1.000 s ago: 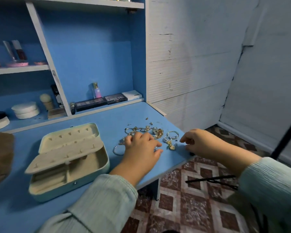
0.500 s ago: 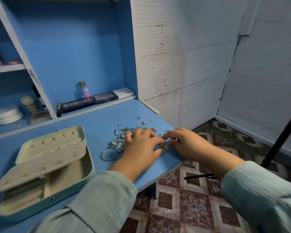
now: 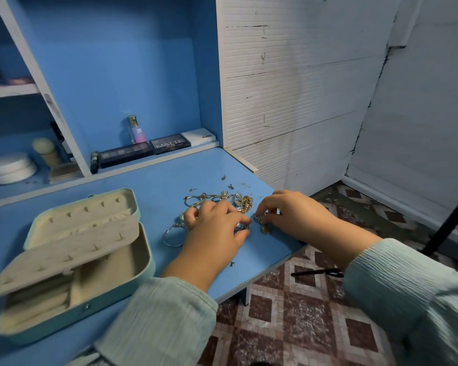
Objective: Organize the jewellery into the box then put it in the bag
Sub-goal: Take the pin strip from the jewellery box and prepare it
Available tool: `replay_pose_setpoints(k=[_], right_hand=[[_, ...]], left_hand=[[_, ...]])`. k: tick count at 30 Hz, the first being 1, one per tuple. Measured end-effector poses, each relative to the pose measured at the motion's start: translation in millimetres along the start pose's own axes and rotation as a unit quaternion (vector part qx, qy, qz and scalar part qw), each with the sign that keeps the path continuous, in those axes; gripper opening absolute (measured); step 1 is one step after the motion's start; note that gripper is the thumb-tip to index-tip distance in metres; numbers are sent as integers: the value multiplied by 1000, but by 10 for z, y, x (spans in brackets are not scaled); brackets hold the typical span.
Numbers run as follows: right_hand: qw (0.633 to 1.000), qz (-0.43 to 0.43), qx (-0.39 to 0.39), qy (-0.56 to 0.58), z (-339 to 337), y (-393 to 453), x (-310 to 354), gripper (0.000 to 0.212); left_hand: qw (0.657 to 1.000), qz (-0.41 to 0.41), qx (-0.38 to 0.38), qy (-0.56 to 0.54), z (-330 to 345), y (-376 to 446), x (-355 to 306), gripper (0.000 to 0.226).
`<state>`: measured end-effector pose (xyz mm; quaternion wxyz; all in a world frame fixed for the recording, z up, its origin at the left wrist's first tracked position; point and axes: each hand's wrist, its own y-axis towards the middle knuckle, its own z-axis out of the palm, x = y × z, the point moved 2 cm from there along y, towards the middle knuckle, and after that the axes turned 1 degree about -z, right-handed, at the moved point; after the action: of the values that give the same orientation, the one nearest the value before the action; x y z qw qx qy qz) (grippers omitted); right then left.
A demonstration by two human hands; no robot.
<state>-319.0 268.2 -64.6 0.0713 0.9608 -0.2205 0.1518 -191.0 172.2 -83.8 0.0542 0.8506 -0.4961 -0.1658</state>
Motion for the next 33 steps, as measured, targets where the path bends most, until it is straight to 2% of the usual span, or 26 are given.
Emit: replay_pose_setpoints(k=[12,16,25,33], right_hand=[[999,-14,-2,29,-46,-53,13,11],[999,-17,24,13,-57,-57,-5,6],[999,-10,37,-20,-58,7,26,17],[997,-24,61,-43,-49,52,16,24]], left_hand=[[1000,-4,2,-18,7,-38,16,23],[1000,-4,-6,-21,8,-36,1,25],[1000,2,-21,18,-87,118,-107,29],[996,28,39,81,-97,286,-105,24]])
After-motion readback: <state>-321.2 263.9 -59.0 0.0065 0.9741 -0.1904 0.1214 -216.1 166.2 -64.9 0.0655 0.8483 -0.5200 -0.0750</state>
